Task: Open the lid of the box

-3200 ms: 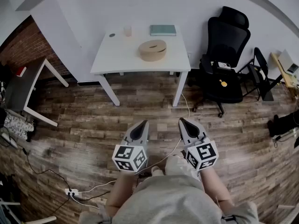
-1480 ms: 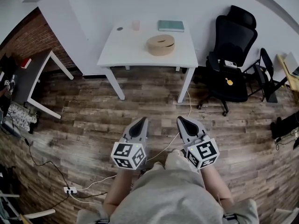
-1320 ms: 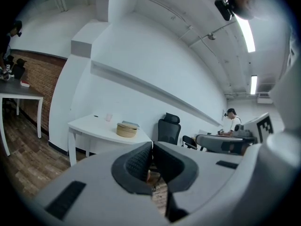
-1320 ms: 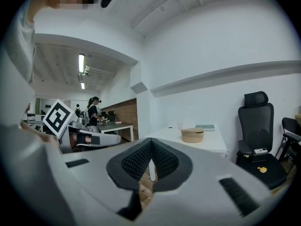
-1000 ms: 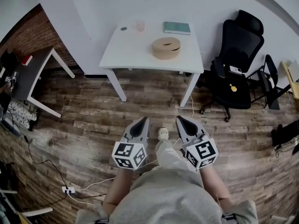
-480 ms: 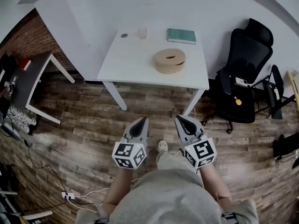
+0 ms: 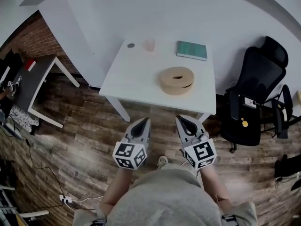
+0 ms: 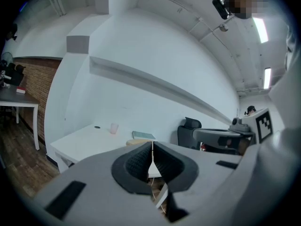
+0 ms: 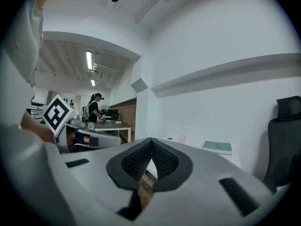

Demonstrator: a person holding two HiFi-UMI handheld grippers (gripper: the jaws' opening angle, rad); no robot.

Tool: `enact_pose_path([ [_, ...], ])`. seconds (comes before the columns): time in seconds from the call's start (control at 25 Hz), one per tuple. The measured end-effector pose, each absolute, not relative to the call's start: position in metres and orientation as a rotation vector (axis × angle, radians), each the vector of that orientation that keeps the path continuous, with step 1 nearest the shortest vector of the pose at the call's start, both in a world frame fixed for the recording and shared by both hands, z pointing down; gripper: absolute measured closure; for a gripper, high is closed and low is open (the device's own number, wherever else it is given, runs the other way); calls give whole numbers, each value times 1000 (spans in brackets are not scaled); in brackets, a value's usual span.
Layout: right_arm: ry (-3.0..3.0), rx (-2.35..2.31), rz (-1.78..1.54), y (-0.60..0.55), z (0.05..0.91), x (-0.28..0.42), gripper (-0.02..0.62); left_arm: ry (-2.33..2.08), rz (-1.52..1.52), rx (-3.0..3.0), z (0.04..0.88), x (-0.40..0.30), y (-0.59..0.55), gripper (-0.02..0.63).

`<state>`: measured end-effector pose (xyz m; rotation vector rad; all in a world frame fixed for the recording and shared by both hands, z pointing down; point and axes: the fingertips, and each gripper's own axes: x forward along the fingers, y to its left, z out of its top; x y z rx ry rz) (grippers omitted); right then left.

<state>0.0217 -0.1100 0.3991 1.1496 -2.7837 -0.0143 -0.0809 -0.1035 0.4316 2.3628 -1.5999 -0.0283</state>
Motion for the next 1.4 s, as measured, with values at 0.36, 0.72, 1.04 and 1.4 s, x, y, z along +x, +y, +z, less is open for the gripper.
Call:
enact_pose_path([
  [0.36,-2784,1111,-15,-183,411,22,594,-1603,-26,2352,442,-75,-177,598],
  [0.72,-2766,1075,-3,-215,421,19,594,-1591,3,2317,459,-75,-203,597],
  [1.04,-2723,1078,-8,-238,433,15,594,-1568,37,2284,487,-85,-226,597],
  [1.4,-2650,1078,18,-282,456,14,594,-1416,96,2351,513,-75,-272,571],
])
